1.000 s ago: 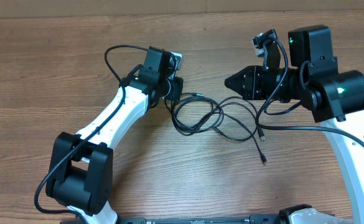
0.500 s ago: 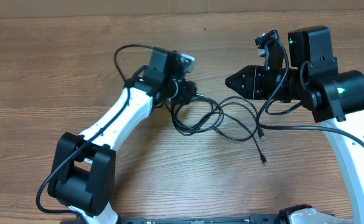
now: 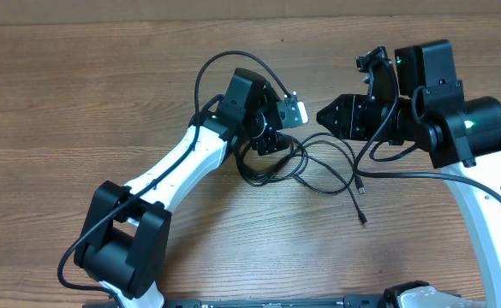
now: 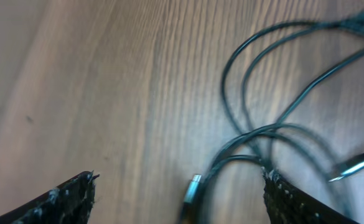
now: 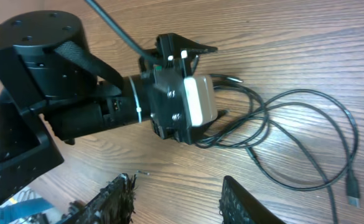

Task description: Untangle cables

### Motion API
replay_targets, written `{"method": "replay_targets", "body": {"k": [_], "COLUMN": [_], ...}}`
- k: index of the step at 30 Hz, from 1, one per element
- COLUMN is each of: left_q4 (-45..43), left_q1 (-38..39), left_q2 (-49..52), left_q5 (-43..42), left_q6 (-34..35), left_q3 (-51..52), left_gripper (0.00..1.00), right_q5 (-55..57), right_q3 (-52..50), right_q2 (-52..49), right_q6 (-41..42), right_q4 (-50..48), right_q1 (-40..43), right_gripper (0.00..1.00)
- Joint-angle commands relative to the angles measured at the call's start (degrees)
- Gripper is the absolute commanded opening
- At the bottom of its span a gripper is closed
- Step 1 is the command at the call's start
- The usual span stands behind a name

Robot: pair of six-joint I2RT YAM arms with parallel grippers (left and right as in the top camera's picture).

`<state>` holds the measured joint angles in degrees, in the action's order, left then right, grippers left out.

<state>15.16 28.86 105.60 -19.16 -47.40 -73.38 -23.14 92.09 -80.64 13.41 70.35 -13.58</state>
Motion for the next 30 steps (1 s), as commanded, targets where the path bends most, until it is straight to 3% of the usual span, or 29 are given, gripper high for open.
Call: {"method": "replay_targets", "body": {"k": [1, 5, 20, 30], "left_q4": [-1.8, -2.8, -7.9, -11.4], "left_q1": [0.0, 0.0, 1.1, 3.4], "left_q2": [4.0, 7.6, 13.0, 16.9], "left_q5": [3.3, 3.9, 4.1, 1.3], "left_q6": [-13.4, -17.9, -18.0, -18.8], "left_q3": [0.2, 0.2, 0.2, 0.2], "left_gripper": [0.84, 0.81, 0.82, 0.67], "right_q5": [2.8, 3.0, 3.7, 3.7], "right_q3": [1.4, 1.4, 1.4, 1.4], "right_q2": [0.2, 0.2, 0.2, 0.2], "right_q6": [-0.4, -0.4, -0.4, -0.4], "right_q4": [0.0, 0.0, -1.4, -1.9], "right_q1": [0.0, 0.0, 0.0, 0.0], "right_gripper": [0.45, 0.49, 0.60, 0.61]}}
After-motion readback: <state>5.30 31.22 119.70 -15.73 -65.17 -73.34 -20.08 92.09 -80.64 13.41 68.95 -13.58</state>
